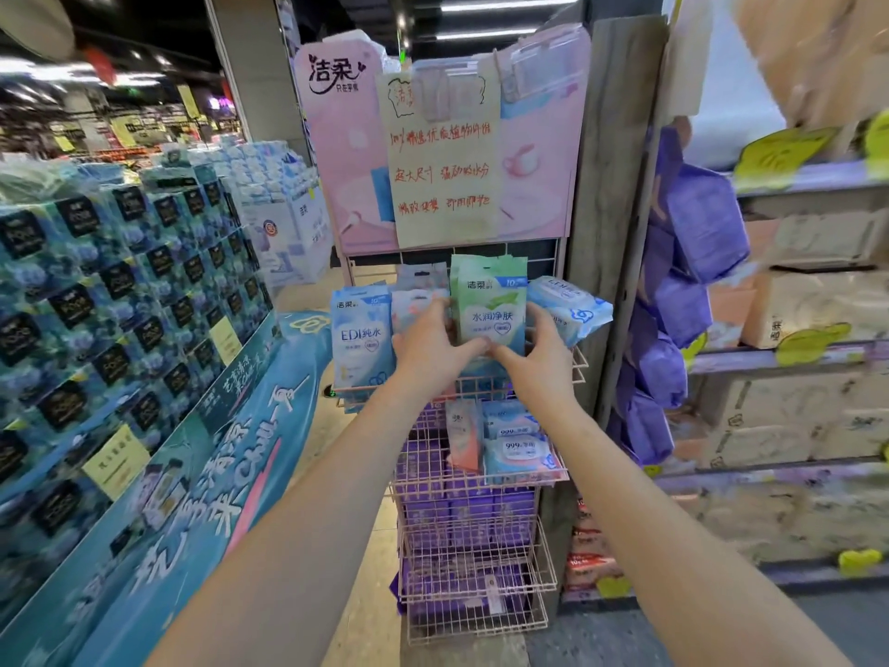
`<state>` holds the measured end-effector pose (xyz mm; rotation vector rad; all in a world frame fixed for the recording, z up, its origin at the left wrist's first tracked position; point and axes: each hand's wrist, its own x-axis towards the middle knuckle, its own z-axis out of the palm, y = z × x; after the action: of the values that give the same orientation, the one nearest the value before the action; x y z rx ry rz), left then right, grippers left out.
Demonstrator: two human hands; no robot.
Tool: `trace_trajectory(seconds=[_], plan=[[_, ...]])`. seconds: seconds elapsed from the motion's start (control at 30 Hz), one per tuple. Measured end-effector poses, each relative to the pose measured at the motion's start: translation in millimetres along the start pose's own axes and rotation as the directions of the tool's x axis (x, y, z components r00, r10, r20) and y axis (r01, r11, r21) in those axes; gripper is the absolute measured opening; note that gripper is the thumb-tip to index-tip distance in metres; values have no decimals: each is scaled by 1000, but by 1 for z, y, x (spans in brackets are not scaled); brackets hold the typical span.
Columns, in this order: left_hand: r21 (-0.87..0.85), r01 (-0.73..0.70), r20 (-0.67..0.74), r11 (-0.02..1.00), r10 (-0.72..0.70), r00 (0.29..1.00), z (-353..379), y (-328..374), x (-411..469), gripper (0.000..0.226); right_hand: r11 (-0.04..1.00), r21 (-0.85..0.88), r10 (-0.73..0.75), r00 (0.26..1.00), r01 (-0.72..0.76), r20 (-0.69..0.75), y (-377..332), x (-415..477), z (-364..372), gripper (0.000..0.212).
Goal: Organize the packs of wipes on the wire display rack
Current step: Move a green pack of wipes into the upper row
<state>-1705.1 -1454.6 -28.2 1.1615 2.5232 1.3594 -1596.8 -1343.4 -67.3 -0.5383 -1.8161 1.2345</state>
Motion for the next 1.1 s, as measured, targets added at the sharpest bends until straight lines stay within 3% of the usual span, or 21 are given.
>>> trace_trajectory(seconds=[0.13, 0.27, 0.57, 0.77, 0.93, 1.1], plan=[[335, -15, -49, 942, 33, 998, 1, -4, 7, 57, 988, -151, 54, 997, -45, 55, -4, 9, -3, 54], [527, 16, -57, 850, 16, 998, 6, -9, 8, 70, 951, -307, 81, 992, -48, 98, -6, 15, -2, 41], [408, 78, -174, 909, -7, 985, 16, -3, 8, 69, 889, -454, -18, 996, 55, 86, -8, 6, 0, 35], [387, 55, -205, 920, 28, 978, 20, -5, 6, 55, 924, -383, -2, 999, -11, -34, -1, -7, 2, 42], [448, 36, -195, 893, 58, 979, 21, -11, 5, 52, 875, -483, 18, 1000, -8, 16, -1, -7, 2, 32], [403, 60, -232, 913, 39, 972, 22, -7, 5, 53, 840, -542, 8, 1000, 8, 28, -5, -3, 0, 29]])
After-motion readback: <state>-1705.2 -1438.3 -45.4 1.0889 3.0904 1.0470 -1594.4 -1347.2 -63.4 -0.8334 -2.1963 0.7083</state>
